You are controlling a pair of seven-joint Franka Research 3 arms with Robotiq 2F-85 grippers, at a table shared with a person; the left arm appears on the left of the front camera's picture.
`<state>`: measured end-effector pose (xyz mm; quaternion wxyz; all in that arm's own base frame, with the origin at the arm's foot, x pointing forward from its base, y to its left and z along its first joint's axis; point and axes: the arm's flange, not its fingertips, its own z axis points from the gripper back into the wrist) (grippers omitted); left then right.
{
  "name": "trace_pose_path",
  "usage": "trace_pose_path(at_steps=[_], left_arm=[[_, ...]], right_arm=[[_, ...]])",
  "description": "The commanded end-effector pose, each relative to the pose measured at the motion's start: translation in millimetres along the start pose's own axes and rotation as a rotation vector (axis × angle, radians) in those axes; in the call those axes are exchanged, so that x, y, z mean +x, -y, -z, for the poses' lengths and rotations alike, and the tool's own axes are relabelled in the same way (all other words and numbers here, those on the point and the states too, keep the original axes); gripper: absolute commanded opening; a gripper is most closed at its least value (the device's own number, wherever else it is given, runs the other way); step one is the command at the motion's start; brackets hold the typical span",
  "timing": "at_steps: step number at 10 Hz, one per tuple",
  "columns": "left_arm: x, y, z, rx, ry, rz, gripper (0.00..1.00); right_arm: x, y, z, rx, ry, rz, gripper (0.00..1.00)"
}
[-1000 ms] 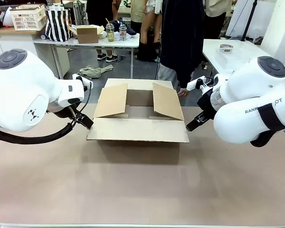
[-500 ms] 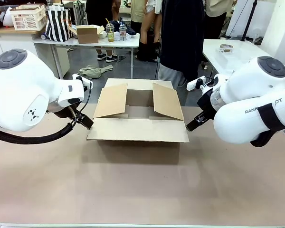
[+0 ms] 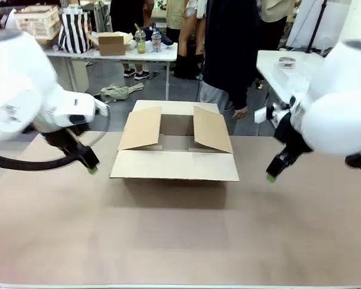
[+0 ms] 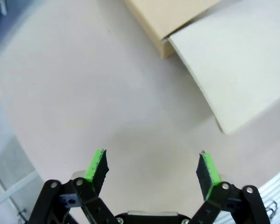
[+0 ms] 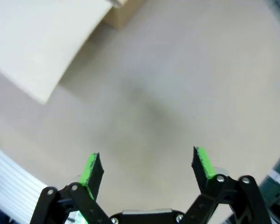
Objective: Pack the gift set into the box.
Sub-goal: Place both hands on the side flaps of the Package Box and spread them outward.
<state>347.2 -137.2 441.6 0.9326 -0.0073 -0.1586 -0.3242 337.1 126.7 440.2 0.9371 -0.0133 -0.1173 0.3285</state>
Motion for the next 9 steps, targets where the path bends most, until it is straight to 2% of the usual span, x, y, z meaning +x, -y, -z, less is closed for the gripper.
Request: trace_pose_path(at_steps=[1, 2, 3, 4, 5, 6, 7, 8, 9], left_arm=[[-8.6, 17.7, -61.3, -0.006, 0.236, 0.01, 1.0], [-6.8, 26.7, -76.4, 0.038, 0.295, 0.012, 1.0], [-4.4, 29.8, -86.1, 0.083, 0.316, 0.028, 1.0], [1.8, 22.3, -85.8, 0.162, 0.347, -0.033, 1.0], [0.5, 23.8, -105.4, 0.051, 0.282, 0.018, 1.0], [0.5, 23.8, -105.4, 0.051, 0.282, 0.018, 1.0], [0.5, 23.8, -105.4, 0.051, 0.282, 0.018, 1.0], [3.7, 26.0, -110.6, 0.082, 0.315, 0.012, 1.0], [4.3, 15.7, -106.2, -0.166, 0.3, -0.013, 1.0]], right_arm=[[-9.6, -1.0, -66.7, -0.006, 0.187, 0.011, 1.0], [-13.0, -3.2, -83.5, 0.001, 0.238, 0.027, 1.0], [-13.7, -1.9, -96.1, -0.052, 0.27, 0.058, 1.0], [-13.5, -1.8, -81.1, -0.033, 0.166, 0.024, 1.0], [-13.5, -1.8, -81.1, -0.033, 0.166, 0.024, 1.0], [-13.5, -1.8, -81.1, -0.033, 0.166, 0.024, 1.0], [-16.9, -2.9, -101.2, -0.047, 0.214, 0.032, 1.0], [-4.8, 9.4, -85.9, 0.245, 0.228, 0.103, 1.0], [1.2, 11.5, -84.4, 0.45, 0.24, 0.223, 1.0]])
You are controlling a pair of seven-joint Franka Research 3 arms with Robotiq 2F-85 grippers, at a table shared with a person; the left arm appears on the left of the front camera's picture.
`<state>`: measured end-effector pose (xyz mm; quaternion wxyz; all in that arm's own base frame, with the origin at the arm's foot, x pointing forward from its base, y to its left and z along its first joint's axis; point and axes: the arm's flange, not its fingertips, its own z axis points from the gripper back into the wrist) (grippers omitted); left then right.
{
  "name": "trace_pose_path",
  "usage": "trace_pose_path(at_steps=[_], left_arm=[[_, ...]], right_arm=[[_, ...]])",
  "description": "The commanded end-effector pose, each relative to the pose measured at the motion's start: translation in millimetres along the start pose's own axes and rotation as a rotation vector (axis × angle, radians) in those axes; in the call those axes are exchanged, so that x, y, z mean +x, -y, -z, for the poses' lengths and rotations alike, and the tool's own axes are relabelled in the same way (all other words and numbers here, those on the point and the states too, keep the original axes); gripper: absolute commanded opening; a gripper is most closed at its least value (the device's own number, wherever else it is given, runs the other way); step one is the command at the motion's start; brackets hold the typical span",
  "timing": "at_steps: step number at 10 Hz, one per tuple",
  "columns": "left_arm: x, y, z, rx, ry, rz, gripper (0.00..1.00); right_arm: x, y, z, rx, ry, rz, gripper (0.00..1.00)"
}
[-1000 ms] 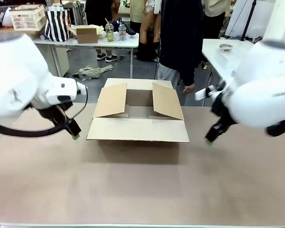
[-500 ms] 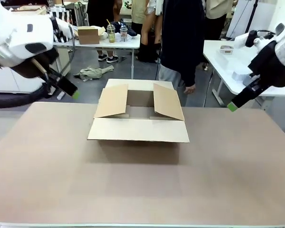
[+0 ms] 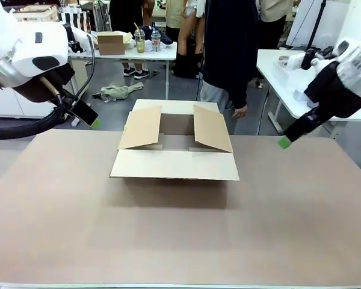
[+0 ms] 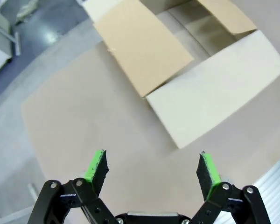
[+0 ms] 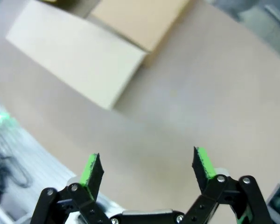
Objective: Pack the gift set into the box.
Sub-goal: Place both hands on the side flaps of the Package Box and spread them outward.
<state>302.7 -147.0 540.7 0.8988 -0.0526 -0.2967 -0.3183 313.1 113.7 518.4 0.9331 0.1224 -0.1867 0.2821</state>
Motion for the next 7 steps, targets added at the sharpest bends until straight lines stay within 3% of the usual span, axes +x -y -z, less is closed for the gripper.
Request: trace_pose_path(at_steps=[1, 2, 3, 5, 7], left_arm=[[-4.0, -19.7, -5.4, -0.395, 0.053, -0.081, 1.0], [-13.8, -34.9, -10.6, -0.58, 0.129, -0.154, 1.0], [-29.6, -50.7, -12.7, -0.801, 0.224, -0.214, 1.0], [-55.0, -67.8, -3.7, -0.832, 0.24, -0.367, 1.0], [-94.6, -89.8, -11.4, -0.827, 0.374, -0.539, 1.0]], right_arm=[[12.5, 9.1, -8.3, 0.553, 0.026, 0.229, 1.0], [9.1, 18.0, -17.3, 0.842, 0.05, 0.242, 1.0], [8.6, 27.6, -22.0, 1.028, 0.086, 0.327, 1.0], [2.5, 45.9, -22.5, 1.27, 0.271, 0.411, 1.0], [0.3, 60.5, -3.7, 1.296, 0.247, 0.542, 1.0]])
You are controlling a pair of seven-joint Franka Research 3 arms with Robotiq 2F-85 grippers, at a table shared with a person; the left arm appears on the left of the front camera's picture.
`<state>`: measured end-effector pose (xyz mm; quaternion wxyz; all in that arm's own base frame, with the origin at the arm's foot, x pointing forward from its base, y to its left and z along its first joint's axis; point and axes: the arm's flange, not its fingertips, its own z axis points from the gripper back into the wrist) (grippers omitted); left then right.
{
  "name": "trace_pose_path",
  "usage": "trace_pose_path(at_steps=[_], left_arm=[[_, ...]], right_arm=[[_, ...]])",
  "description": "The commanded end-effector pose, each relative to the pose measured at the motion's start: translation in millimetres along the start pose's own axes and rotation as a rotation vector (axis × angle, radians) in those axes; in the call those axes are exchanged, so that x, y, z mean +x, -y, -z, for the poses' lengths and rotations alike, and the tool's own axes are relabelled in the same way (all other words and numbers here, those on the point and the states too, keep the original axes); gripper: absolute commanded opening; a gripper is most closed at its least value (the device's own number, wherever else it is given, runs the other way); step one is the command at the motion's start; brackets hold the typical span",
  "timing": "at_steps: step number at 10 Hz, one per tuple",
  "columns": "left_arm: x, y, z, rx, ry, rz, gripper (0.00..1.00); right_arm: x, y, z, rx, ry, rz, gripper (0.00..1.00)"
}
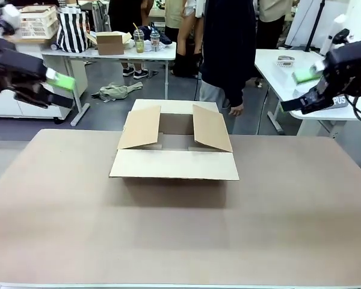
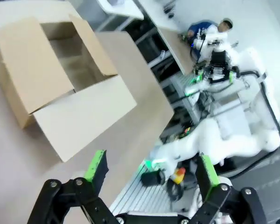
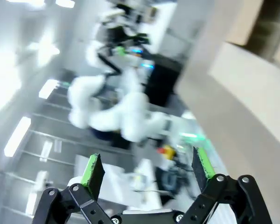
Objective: Pack the gift set into the box.
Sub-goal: Place both hands on the side flaps of the Package Box and spread them outward.
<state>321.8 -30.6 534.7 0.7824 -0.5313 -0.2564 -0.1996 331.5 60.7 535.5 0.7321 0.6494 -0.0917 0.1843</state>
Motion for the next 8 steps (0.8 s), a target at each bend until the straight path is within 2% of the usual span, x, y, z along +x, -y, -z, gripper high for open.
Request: trace_pose_path(at_steps=[1, 2, 3, 8], left_arm=[[-50.6, -9.3, -16.9, 0.035, 0.143, -0.072, 1.0], [-50.6, -9.7, -16.0, 0.074, 0.143, -0.097, 1.0], [0.0, -11.2, -22.5, 0.004, 0.077, -0.064, 1.0], [0.0, -11.2, -22.5, 0.004, 0.077, -0.064, 1.0]], right_arm=[[6.6, 35.9, 2.9, 0.192, 0.124, 0.223, 1.0], [7.2, 42.5, 1.7, 0.16, 0.168, 0.227, 1.0], [2.1, 18.0, -6.5, 0.128, 0.053, 0.096, 1.0], [2.1, 18.0, -6.5, 0.128, 0.053, 0.096, 1.0]])
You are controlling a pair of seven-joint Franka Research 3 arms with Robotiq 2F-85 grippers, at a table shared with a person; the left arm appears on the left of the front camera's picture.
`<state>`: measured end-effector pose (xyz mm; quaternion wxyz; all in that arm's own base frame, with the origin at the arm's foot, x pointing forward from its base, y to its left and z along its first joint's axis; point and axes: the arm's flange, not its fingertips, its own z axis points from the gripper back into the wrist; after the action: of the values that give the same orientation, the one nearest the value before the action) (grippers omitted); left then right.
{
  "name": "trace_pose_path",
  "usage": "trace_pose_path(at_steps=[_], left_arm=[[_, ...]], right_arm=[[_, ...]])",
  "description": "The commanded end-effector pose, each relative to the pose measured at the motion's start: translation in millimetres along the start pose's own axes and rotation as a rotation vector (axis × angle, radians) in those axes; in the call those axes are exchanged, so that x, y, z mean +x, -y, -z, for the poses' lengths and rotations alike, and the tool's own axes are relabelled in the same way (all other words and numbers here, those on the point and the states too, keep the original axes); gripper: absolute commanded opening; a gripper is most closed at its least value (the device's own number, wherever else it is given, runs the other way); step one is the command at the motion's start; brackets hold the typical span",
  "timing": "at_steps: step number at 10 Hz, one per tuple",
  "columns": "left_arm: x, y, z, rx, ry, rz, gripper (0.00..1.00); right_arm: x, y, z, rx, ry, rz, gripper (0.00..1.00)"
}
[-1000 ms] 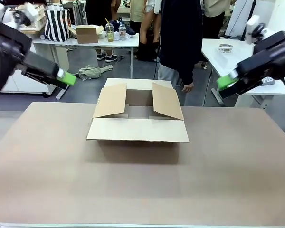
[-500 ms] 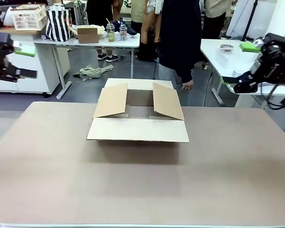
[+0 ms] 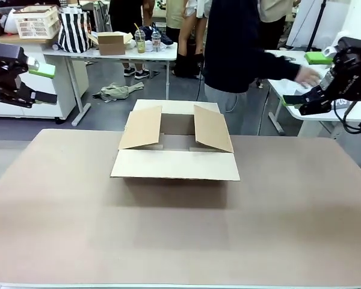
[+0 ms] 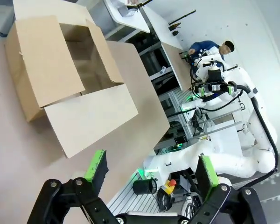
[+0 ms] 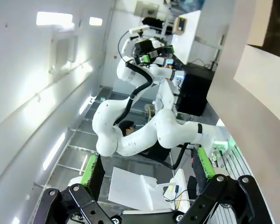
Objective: Pack the gift set into the box.
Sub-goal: Place both hands on the side flaps of the Package Box and spread them outward.
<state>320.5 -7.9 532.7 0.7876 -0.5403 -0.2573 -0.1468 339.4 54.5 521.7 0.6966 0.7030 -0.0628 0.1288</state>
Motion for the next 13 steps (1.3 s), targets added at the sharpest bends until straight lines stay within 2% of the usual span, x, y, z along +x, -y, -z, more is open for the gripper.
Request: trace_pose_path(at_steps=[1, 2, 3, 4, 5, 7, 10, 13], left_arm=[[3.5, -2.2, -1.4, -0.017, 0.017, 0.023, 1.0], [0.0, 0.0, 0.0, 0.0, 0.0, 0.0, 1.0], [14.7, 15.5, 10.0, 0.07, -0.016, -0.037, 1.0], [30.4, 27.4, 26.3, 0.128, -0.078, -0.02, 1.0], [43.5, 35.5, 43.3, 0.132, -0.117, -0.027, 1.0], [77.5, 47.2, 113.3, 0.358, -0.128, -0.049, 1.0], [107.8, 56.4, 235.4, 0.653, -0.343, -0.012, 1.0], [114.0, 28.5, 324.1, 0.982, -0.295, 0.023, 1.0]], right_arm=[[1.2, 1.4, -1.6, 0.003, -0.004, -0.019, 1.0], [1.2, 1.4, -1.6, 0.003, -0.004, -0.019, 1.0], [1.2, 1.4, -1.6, 0.003, -0.004, -0.019, 1.0], [1.2, 1.4, -1.6, 0.003, -0.004, -0.019, 1.0], [1.2, 1.4, -1.6, 0.003, -0.004, -0.019, 1.0], [1.2, 1.4, -1.6, 0.003, -0.004, -0.019, 1.0], [1.2, 1.4, -1.6, 0.003, -0.004, -0.019, 1.0], [1.2, 1.4, -1.6, 0.003, -0.004, -0.019, 1.0]])
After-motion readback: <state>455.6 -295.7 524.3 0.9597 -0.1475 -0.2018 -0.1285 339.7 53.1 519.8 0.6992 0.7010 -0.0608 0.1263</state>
